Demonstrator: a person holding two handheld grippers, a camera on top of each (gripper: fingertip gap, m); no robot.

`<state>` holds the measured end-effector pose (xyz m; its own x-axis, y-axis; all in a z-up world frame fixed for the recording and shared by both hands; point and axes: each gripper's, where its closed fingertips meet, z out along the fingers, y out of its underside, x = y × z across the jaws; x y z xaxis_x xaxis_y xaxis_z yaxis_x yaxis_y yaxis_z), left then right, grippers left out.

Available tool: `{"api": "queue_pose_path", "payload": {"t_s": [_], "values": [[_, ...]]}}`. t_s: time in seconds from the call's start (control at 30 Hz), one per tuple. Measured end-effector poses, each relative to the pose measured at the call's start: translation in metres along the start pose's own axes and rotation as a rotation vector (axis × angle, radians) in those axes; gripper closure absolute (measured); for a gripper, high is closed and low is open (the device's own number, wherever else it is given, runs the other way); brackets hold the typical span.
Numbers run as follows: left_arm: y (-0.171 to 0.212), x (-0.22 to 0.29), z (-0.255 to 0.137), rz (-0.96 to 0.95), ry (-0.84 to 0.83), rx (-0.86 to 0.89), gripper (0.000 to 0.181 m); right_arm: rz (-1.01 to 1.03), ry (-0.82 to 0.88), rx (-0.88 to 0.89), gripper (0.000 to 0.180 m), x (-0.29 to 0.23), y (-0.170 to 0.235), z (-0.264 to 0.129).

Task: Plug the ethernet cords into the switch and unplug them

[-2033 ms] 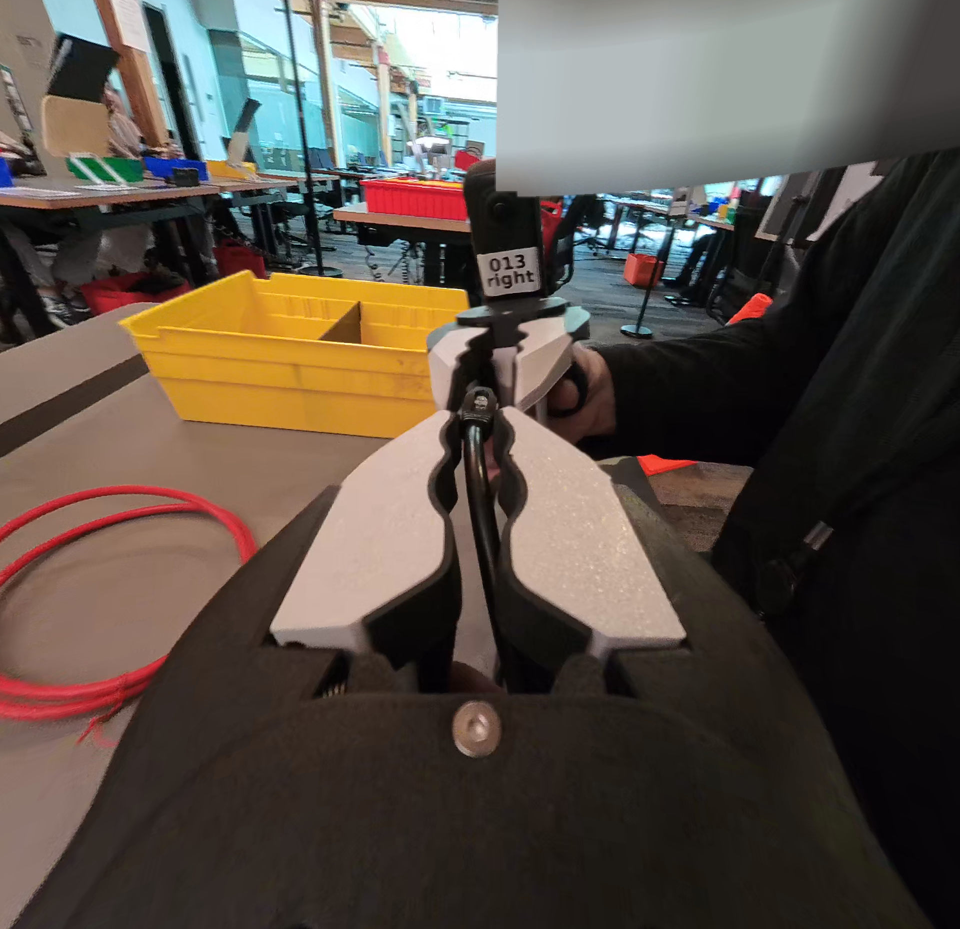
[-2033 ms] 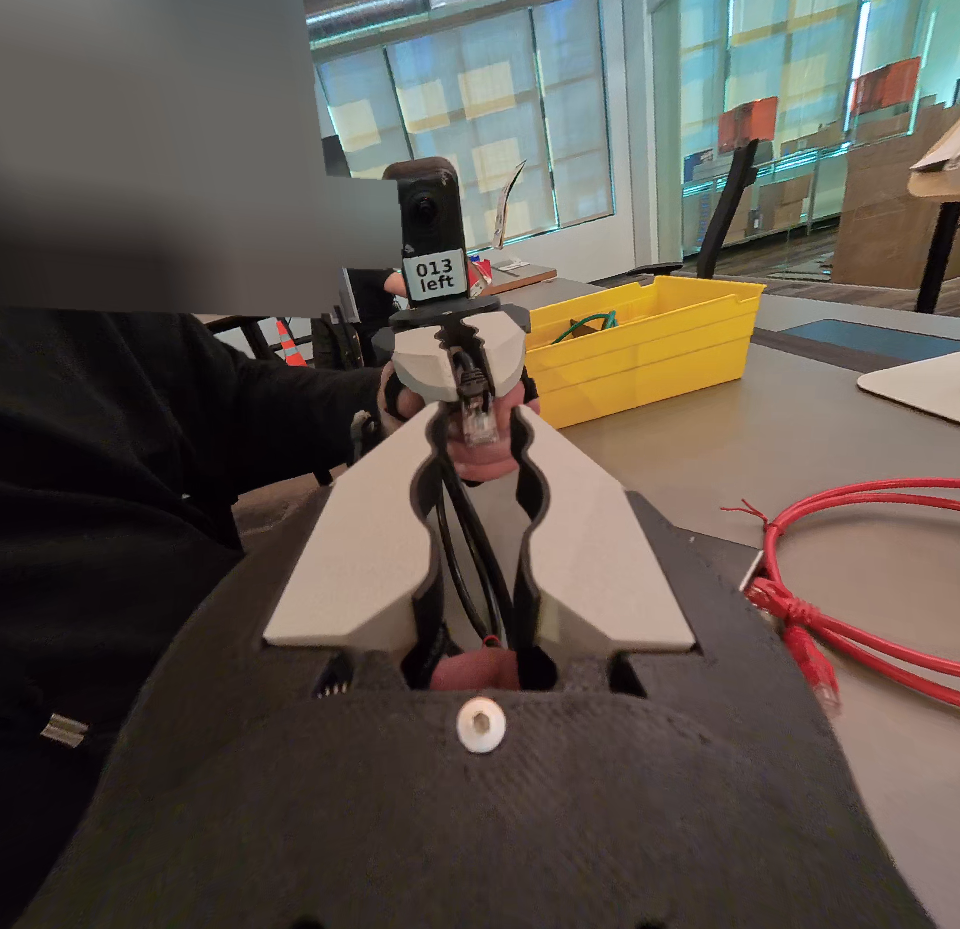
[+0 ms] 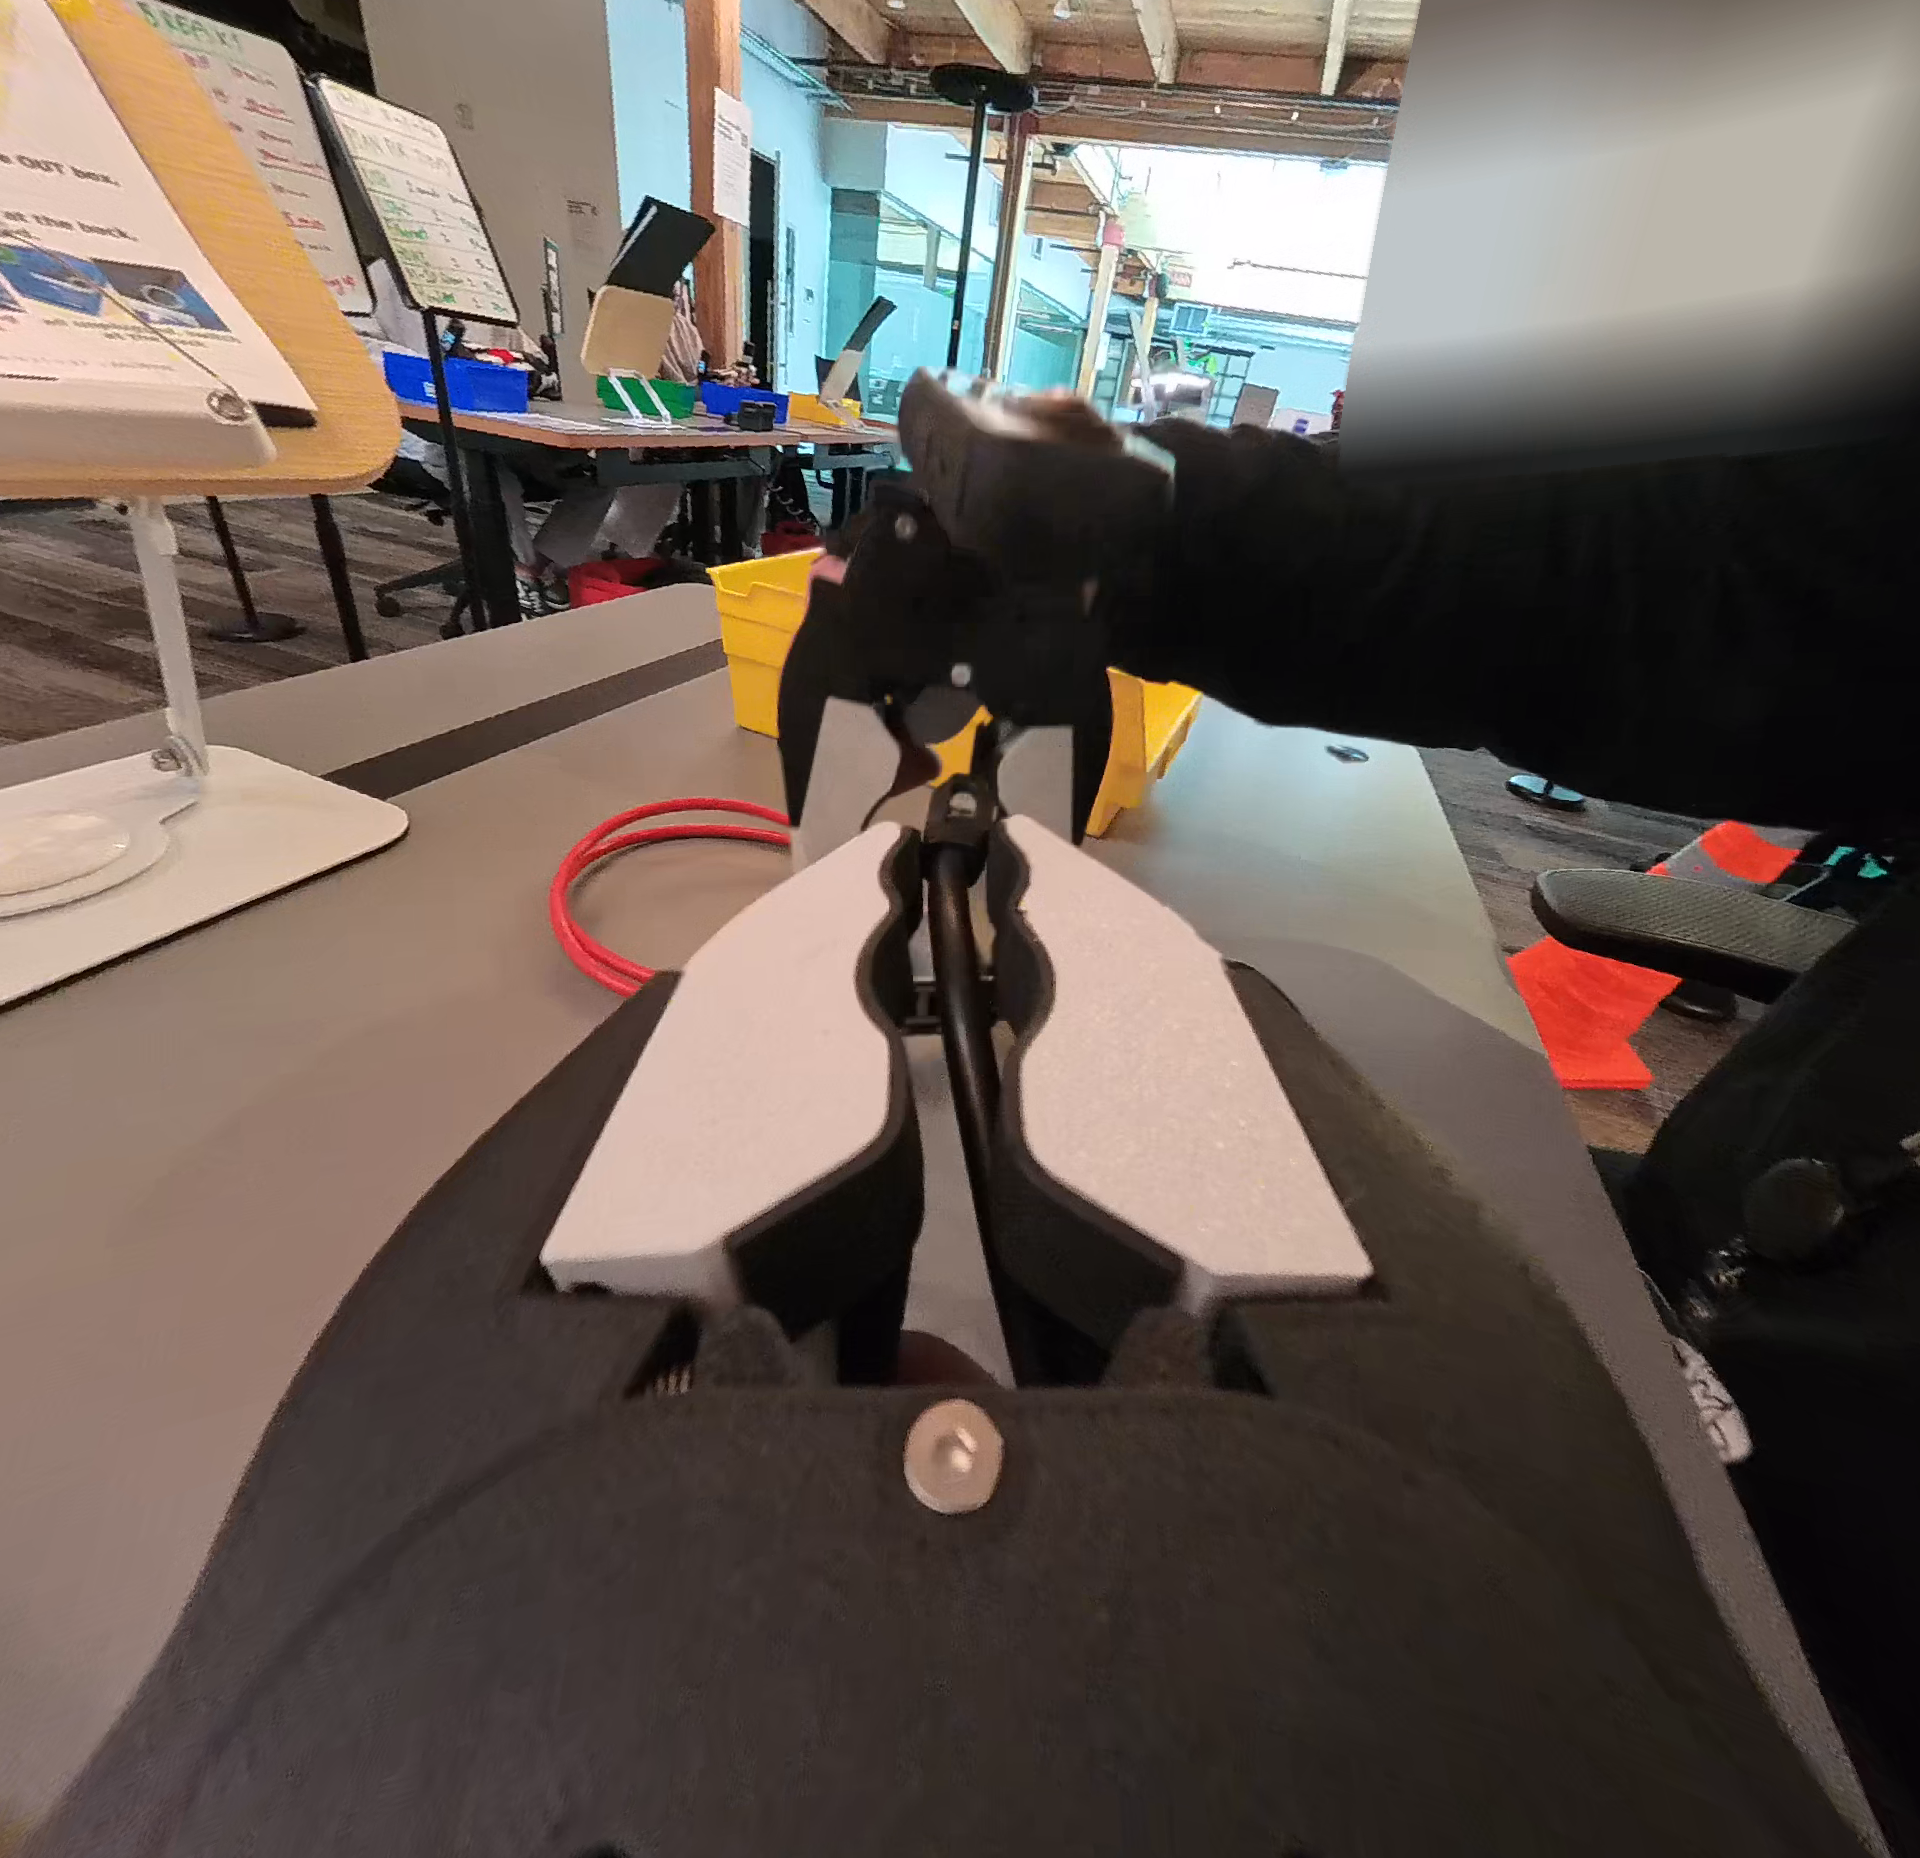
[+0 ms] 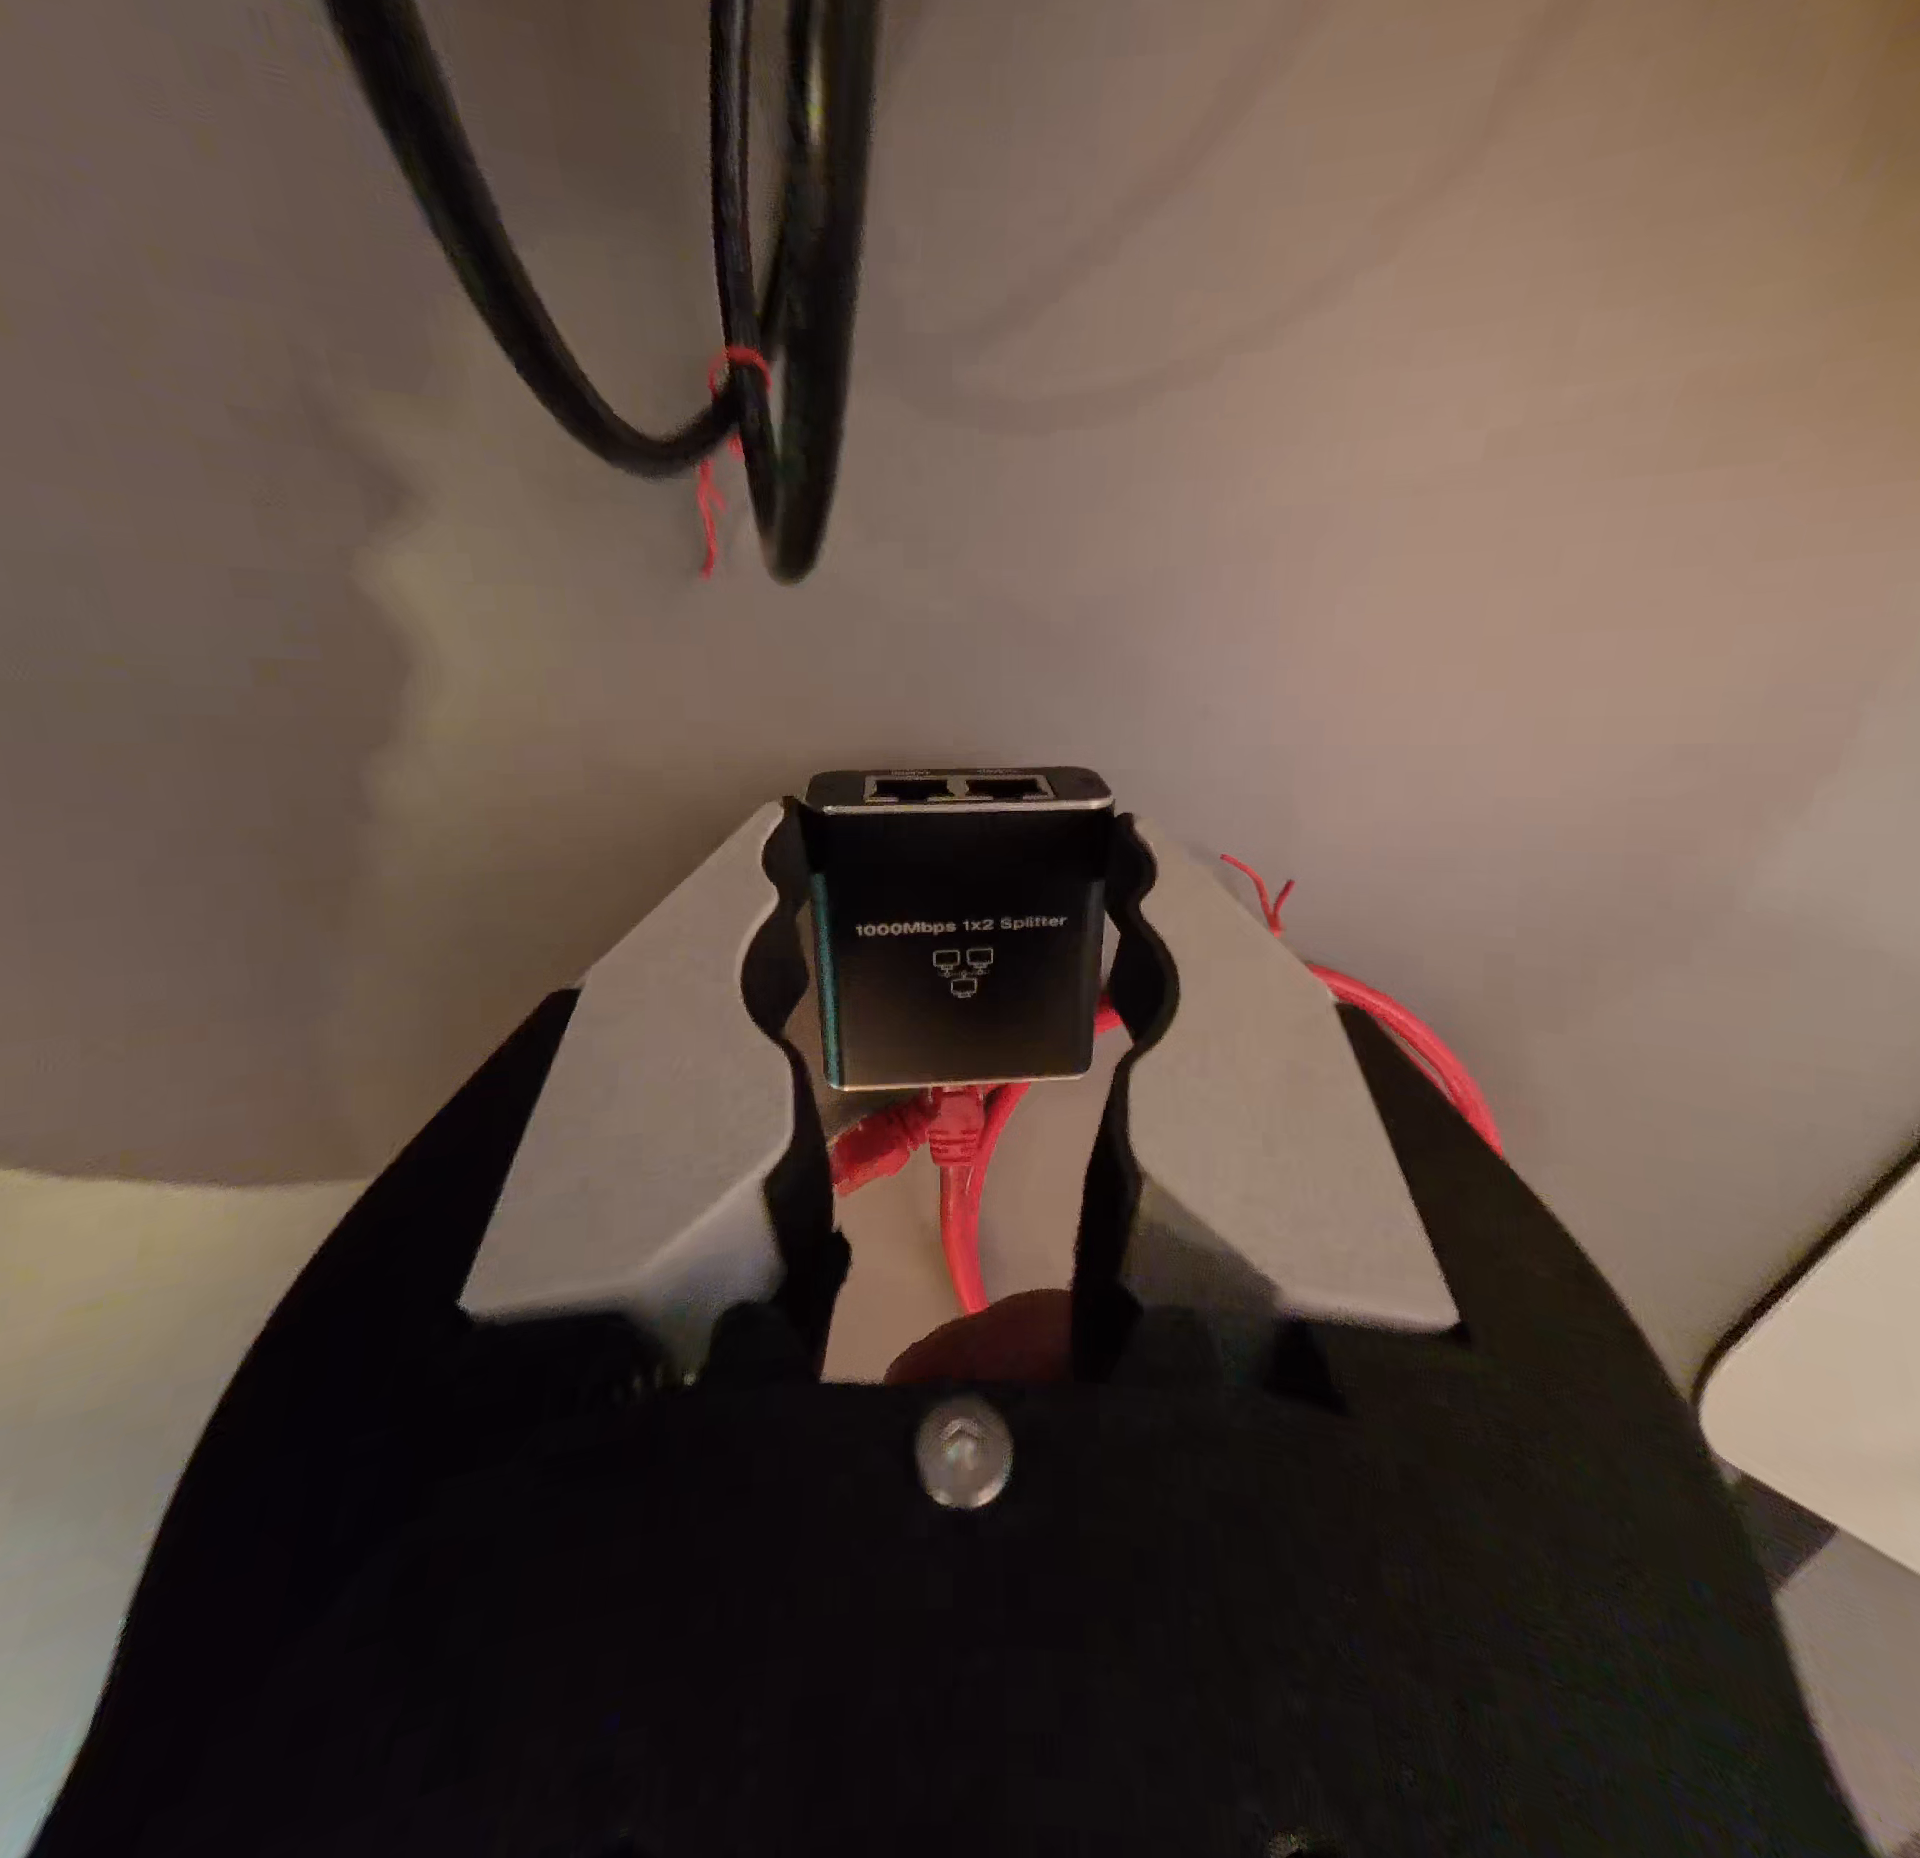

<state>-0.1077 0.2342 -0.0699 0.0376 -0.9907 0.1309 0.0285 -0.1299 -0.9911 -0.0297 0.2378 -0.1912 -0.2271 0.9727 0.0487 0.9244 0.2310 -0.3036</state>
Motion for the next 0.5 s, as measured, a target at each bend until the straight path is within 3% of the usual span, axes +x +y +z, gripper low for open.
{"api": "queue_pose_path", "payload": {"t_s": [0.2, 0.5], "values": [[0.002, 0.001, 0.007, 0.047, -0.038, -0.021, 0.170, 0.060, -0.012, 0.154, 0.124, -0.001, -0.024, -0.031], [0.003, -0.004, 0.016, 0.082, -0.121, -0.025, 0.170, 0.074, 0.008, 0.154, 0.124, 0.001, -0.032, -0.051]]}}
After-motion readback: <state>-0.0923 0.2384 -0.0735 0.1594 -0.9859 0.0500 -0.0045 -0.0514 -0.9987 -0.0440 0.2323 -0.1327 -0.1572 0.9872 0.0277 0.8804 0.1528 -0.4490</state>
